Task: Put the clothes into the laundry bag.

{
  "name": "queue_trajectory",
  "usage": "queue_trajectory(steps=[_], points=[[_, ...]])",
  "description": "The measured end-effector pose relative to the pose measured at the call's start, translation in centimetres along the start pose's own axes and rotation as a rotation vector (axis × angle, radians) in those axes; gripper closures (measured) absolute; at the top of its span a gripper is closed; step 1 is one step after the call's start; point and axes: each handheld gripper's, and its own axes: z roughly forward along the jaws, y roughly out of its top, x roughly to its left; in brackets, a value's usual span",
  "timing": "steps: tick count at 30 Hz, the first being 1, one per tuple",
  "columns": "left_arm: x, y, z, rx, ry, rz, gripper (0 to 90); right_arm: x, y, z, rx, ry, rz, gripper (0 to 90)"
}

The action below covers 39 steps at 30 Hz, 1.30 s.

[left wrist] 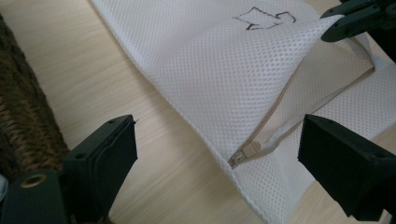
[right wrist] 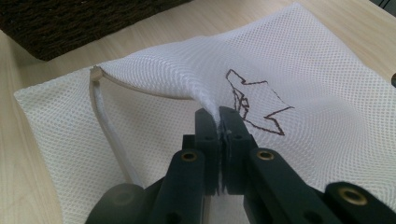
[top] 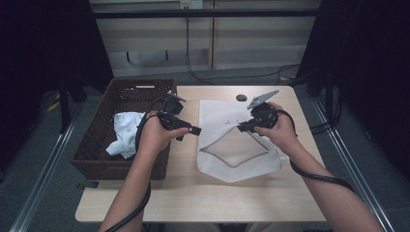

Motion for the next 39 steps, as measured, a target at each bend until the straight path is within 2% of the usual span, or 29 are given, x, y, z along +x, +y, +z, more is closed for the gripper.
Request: queue_trajectory(steps=[1, 2, 3, 5, 6, 10, 12, 17, 19, 22, 28, 32, 35, 37, 39], points=[[0.1, 0.0, -0.1, -0.010, 0.004, -0.006, 12.1, 0.0, 0.0, 0.0, -0.002, 0.012, 0.002, 87.9], [-0.1, 0.0, -0.1, -0.032, 0.003, -0.050, 13.0, 0.1, 0.0, 0.0, 0.003, 0.007, 0.007, 87.8], [0.4, 0.0, -0.5, 0.001, 0.011, -0.009, 13.3, 0.0, 0.0, 0.0, 0.003, 0.009, 0.008, 87.8], [0.7, 0.0, -0.8, 0.001, 0.023, -0.011, 14.3, 0.0, -0.1, 0.0, 0.000, 0.011, 0.009, 87.8], [0.8, 0.0, -1.1, -0.009, 0.028, -0.025, 14.5, 0.0, -0.1, 0.0, -0.002, 0.011, 0.007, 87.9], [1.6, -0.2, -1.9, 0.015, 0.058, -0.031, 16.2, 0.0, -0.1, 0.0, -0.001, 0.011, 0.005, 87.9], [1.8, -0.3, -2.2, 0.008, 0.070, -0.041, 17.3, 0.1, -0.1, 0.0, 0.000, 0.007, 0.005, 87.8], [2.6, -0.4, -3.0, 0.006, 0.085, -0.039, 17.3, 0.1, -0.1, 0.0, -0.001, 0.008, 0.000, 87.9], [2.9, -0.5, -3.3, 0.002, 0.089, -0.053, 17.0, 0.1, -0.1, 0.0, 0.002, 0.011, -0.002, 87.9], [3.4, -0.6, -3.5, 0.004, 0.106, -0.048, 16.4, 0.1, -0.1, 0.0, 0.001, 0.012, -0.003, 87.9], [4.6, -0.9, -4.1, 0.004, 0.124, -0.085, 16.3, 0.3, -0.1, 0.0, 0.008, 0.009, -0.003, 87.9], [5.3, -1.1, -4.3, 0.002, 0.145, -0.094, 15.8, 0.4, -0.1, 0.1, 0.007, 0.013, -0.009, 87.9], [6.0, -1.3, -4.4, -0.004, 0.152, -0.105, 15.7, 0.4, -0.1, 0.1, 0.012, -0.002, -0.011, 87.9], [6.6, -1.5, -4.5, -0.002, 0.172, -0.105, 15.1, 0.5, -0.1, 0.2, 0.007, 0.008, -0.005, 87.9], [7.1, -1.7, -4.5, -0.005, 0.171, -0.113, 15.1, 0.5, -0.1, 0.2, 0.011, 0.012, -0.005, 87.9]])
